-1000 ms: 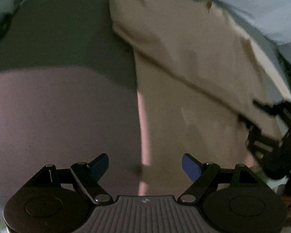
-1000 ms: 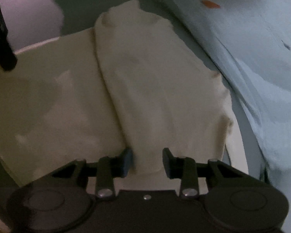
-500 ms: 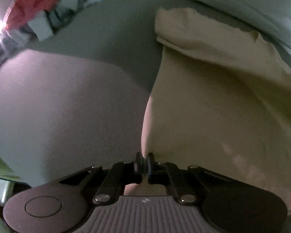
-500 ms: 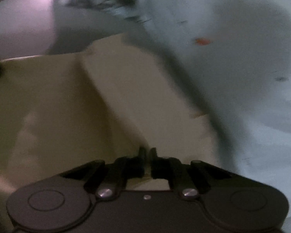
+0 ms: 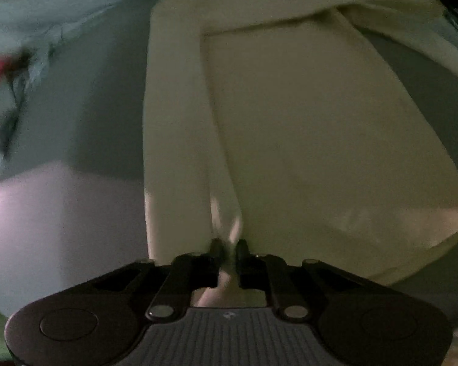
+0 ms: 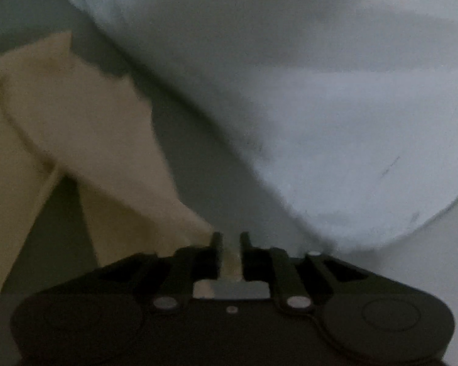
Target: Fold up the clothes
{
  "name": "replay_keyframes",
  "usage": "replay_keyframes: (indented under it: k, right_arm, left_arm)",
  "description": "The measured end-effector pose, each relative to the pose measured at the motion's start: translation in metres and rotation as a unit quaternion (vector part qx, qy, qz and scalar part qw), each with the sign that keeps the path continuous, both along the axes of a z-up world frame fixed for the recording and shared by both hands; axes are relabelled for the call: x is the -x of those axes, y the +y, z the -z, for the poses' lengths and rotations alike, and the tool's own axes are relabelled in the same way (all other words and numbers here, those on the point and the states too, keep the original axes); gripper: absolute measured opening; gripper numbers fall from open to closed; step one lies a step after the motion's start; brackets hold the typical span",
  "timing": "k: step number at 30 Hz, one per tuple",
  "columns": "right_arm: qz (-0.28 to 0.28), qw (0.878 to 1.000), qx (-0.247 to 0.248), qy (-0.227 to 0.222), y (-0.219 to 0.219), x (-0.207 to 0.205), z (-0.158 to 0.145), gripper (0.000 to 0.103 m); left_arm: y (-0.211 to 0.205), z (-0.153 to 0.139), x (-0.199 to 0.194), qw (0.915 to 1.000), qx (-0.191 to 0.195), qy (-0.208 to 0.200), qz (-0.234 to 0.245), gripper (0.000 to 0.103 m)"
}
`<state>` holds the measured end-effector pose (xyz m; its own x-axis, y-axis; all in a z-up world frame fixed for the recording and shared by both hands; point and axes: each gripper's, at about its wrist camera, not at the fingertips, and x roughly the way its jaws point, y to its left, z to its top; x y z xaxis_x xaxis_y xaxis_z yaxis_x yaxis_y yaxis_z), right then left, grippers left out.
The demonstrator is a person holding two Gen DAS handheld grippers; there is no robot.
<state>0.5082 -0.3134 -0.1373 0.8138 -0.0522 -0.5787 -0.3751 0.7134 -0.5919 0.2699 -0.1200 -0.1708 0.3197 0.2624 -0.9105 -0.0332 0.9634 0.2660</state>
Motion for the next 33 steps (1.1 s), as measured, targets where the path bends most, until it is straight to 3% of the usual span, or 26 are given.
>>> replay_keyframes:
  k: [1, 3, 4, 5, 10, 14, 16, 20, 21, 25, 27, 28, 31, 33]
  right_arm:
    - [0.007, 1.000, -0.010, 0.012, -0.001, 0.005, 0.005, 0.026]
    - [0.018, 0.998, -0.046, 0.034, -0.004, 0.019, 0.010, 0.046]
    - [0.023, 0.996, -0.072, 0.045, -0.007, 0.029, 0.010, 0.046]
    - [0.025, 0.993, -0.095, 0.059, -0.008, 0.037, 0.013, 0.046]
    - [0.018, 0.973, -0.187, 0.135, -0.015, 0.074, 0.022, 0.048]
    - [-0.006, 0.961, -0.226, 0.161, -0.001, 0.084, 0.022, 0.047]
    - [-0.014, 0.953, -0.250, 0.169, 0.014, 0.079, 0.015, 0.043]
    - [-0.046, 0.928, -0.318, 0.187, 0.048, 0.055, -0.005, 0.009]
    - [-0.058, 0.922, -0.333, 0.191, 0.059, 0.048, -0.009, 0.009]
    - [-0.080, 0.905, -0.370, 0.194, 0.109, 0.003, -0.024, 0.013]
    - [-0.079, 0.898, -0.384, 0.199, 0.134, -0.025, -0.030, 0.041]
    - [-0.078, 0.894, -0.391, 0.203, 0.145, -0.039, -0.033, 0.046]
    - [-0.073, 0.882, -0.411, 0.219, 0.176, -0.084, -0.032, 0.047]
    - [-0.065, 0.880, -0.408, 0.233, 0.199, -0.112, -0.024, 0.042]
  left_arm:
    - [-0.008, 0.000, 0.002, 0.9995, -0.020, -0.005, 0.024, 0.022]
    - [-0.013, -0.006, 0.011, 0.9985, -0.017, -0.014, 0.051, 0.038]
    - [-0.010, -0.009, 0.015, 0.9987, -0.007, -0.020, 0.046, 0.048]
    - [-0.008, -0.013, 0.020, 0.9988, 0.004, -0.026, 0.041, 0.050]
    - [0.012, -0.026, 0.040, 0.9965, 0.058, -0.052, -0.029, 0.051]
    - [0.043, -0.034, 0.042, 0.9846, 0.120, -0.072, -0.105, 0.054]
    - [0.060, -0.035, 0.042, 0.9798, 0.133, -0.075, -0.129, 0.054]
    - [0.090, -0.041, 0.026, 0.9775, 0.132, -0.087, -0.140, 0.056]
    - [0.099, -0.042, 0.019, 0.9767, 0.134, -0.089, -0.142, 0.056]
    - [0.138, -0.043, -0.013, 0.9684, 0.166, -0.105, -0.154, 0.060]
    - [0.154, -0.041, -0.034, 0.9656, 0.177, -0.106, -0.159, 0.060]
    - [0.162, -0.040, -0.044, 0.9646, 0.181, -0.106, -0.159, 0.060]
    - [0.181, -0.037, -0.071, 0.9638, 0.184, -0.113, -0.156, 0.061]
    - [0.194, -0.033, -0.089, 0.9631, 0.183, -0.117, -0.158, 0.061]
